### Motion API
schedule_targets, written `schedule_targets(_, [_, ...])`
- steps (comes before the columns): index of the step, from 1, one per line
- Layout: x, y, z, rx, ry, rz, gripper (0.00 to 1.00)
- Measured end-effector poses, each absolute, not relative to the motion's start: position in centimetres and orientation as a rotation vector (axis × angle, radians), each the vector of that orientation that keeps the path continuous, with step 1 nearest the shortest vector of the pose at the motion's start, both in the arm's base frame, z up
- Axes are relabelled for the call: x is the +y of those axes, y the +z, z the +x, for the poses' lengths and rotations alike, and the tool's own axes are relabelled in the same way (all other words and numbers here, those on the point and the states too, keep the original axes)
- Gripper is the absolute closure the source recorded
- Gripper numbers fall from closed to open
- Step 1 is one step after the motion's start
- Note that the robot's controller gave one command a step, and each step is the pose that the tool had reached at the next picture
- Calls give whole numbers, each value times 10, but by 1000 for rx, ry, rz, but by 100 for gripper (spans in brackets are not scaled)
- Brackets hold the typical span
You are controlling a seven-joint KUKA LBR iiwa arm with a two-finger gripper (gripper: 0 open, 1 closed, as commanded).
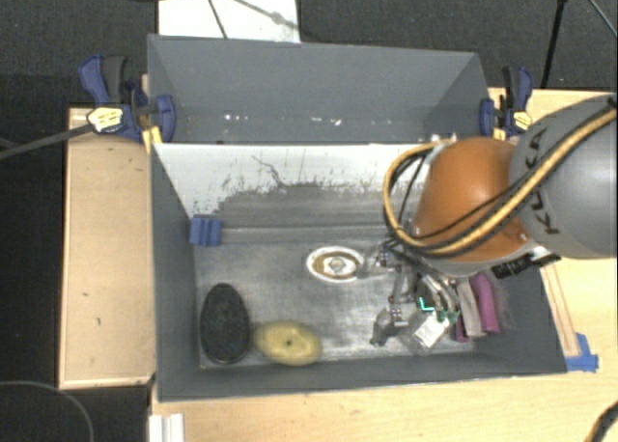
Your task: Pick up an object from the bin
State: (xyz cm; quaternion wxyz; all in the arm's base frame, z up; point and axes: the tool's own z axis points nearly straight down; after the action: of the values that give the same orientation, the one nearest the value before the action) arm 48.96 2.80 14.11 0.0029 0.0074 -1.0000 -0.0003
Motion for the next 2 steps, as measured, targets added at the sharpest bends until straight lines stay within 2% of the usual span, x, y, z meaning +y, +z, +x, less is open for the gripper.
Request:
schedule_targets(1, [23, 72, 569, -3163, -3, 5, 0])
schedule_targets(2, [24, 76, 569, -3162, -5, 2, 100])
